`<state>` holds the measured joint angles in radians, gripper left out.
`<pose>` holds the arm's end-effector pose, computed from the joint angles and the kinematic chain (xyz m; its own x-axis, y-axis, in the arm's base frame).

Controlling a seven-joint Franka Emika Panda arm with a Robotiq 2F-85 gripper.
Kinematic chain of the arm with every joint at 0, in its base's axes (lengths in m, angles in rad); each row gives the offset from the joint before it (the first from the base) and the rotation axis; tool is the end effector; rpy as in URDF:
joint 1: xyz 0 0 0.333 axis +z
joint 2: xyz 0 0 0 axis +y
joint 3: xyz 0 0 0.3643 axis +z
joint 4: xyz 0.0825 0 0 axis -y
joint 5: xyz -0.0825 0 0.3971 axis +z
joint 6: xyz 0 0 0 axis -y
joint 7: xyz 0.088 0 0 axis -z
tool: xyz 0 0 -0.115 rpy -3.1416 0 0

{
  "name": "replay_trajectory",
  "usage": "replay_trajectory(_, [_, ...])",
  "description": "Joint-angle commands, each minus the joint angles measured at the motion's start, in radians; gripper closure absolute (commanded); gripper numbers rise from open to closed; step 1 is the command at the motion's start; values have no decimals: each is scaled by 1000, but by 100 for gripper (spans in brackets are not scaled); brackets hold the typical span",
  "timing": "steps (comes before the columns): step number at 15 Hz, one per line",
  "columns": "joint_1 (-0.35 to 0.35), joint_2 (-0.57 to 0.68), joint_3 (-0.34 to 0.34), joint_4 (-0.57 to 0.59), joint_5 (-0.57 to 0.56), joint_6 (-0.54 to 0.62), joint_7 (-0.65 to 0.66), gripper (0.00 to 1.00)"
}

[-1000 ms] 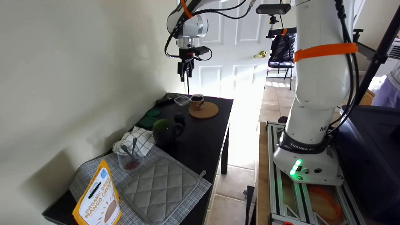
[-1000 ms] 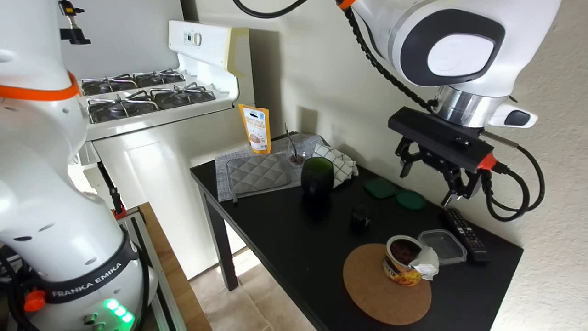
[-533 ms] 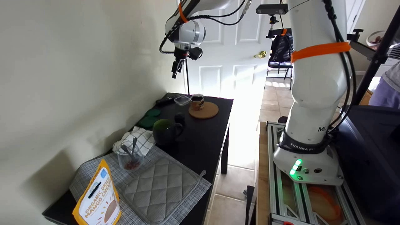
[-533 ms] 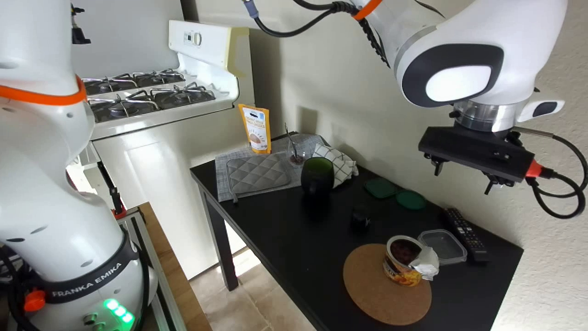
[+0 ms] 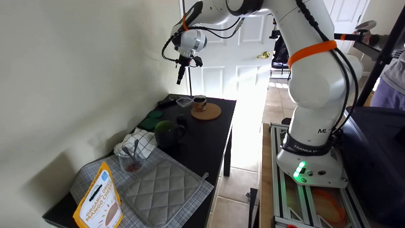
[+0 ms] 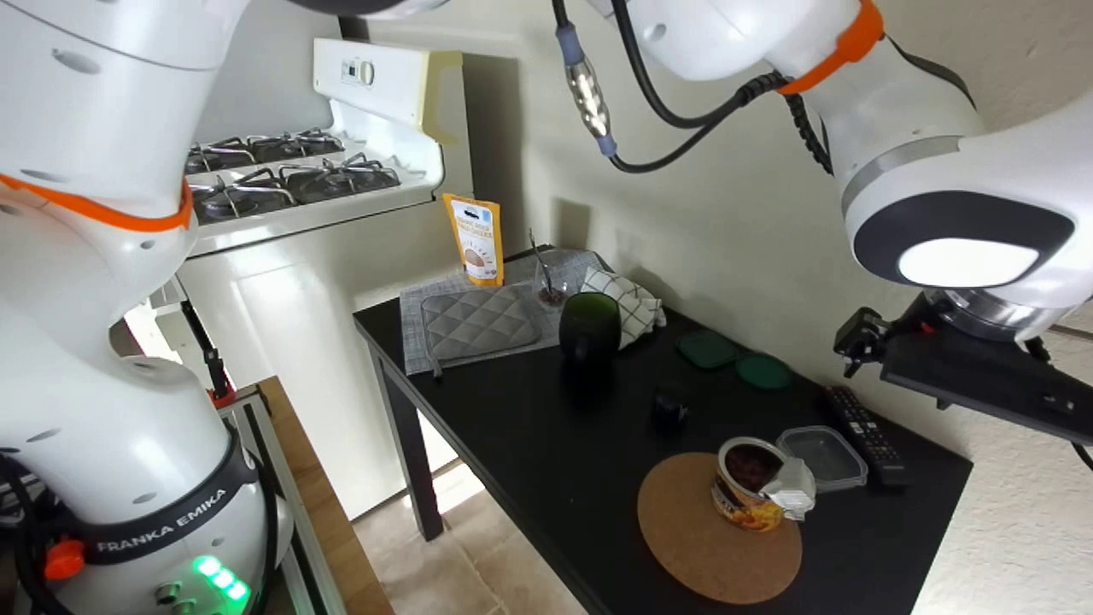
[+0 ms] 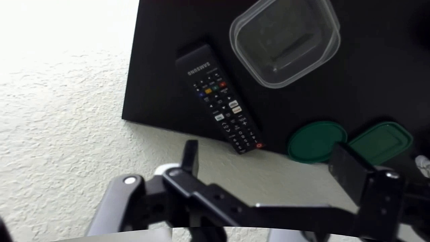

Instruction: Pick up the black remote and put it on the gray oven mat

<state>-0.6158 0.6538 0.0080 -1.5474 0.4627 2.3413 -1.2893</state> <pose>0.6295 -0.4277 0.3048 0.8646 0.3373 0.3725 0.3729 -0.9275 -0.0255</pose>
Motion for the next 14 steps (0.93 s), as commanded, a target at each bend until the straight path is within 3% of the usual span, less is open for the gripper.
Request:
replay_trajectory(1, [-6, 19, 4, 25, -3, -7, 0, 0])
replay_trajectory(7, [22, 124, -14, 72, -29, 106, 88, 0])
replay_trajectory(14, [11, 243, 35, 152, -32, 217, 144, 0])
